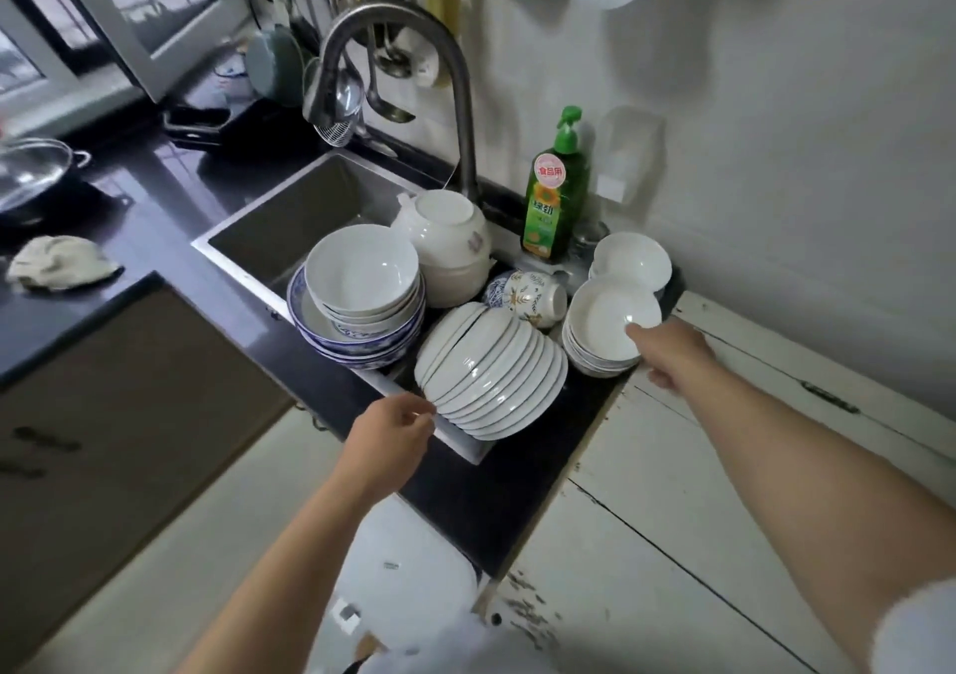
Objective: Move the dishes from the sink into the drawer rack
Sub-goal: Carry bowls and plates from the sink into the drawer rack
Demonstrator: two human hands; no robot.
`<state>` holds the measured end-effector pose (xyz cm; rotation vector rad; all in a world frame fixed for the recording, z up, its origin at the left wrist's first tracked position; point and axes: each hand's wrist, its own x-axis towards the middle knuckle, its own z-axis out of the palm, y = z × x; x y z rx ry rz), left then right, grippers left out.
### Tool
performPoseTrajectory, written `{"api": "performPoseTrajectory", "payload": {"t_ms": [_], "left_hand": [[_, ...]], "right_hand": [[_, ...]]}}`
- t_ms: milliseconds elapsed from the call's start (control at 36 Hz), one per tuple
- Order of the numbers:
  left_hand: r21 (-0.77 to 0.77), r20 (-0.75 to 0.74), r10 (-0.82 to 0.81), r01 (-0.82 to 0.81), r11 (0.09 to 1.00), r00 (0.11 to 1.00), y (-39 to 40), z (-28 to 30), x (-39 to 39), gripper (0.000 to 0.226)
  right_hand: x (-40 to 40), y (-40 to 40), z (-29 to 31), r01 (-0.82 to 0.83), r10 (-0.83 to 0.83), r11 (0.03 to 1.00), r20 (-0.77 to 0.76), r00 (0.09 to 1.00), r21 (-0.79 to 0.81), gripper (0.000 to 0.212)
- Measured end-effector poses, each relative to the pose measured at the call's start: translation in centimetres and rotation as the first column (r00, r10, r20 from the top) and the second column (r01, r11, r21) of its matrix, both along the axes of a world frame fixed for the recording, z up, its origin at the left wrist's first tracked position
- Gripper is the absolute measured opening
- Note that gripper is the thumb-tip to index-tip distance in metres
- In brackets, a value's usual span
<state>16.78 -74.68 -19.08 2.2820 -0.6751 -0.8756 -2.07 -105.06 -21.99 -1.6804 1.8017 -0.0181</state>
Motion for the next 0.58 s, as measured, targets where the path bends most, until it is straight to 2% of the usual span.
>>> {"api": "performPoseTrajectory", "payload": {"t_ms": [139,278,389,500,583], "left_hand": [[0.053,0.000,0.007,-0.007,0.999,1.000,-0.7,0.0,-0.6,0.023],[0.089,-0.003,-0.008,0.008,0.996,1.000,-0.8,-0.4,-1.2,0.022],[0.064,0.020,-0.016,0.015,0.998,1.000,-0.4,-0.3,-2.0,0.023],[0.051,0.032,0.006,-0.008,0.999,0.999,0.3,-0.3,-2.1,0.020],[0.023,0.014,0.004,-0.004,1.000,1.000,0.8,-0.1,-2.7,0.020]], "right_hand": [[0.5,-1.7,-0.6,-0.084,0.077,0.996,-0.184,0.980,-0.032,0.023],[1.2,-2.6,-1.1,-0.143,0.138,0.990,-0.246,0.959,-0.001,0.017],[1.0,-4.3,-1.8,-0.191,0.191,0.981,-0.228,0.955,0.020,0.033],[0.9,-4.5,-0.9,-0.233,0.233,0.972,-0.139,0.963,0.015,0.024],[0.0,-4.1,0.0,-0.169,0.169,0.985,0.010,0.986,0.028,0.024]]}}
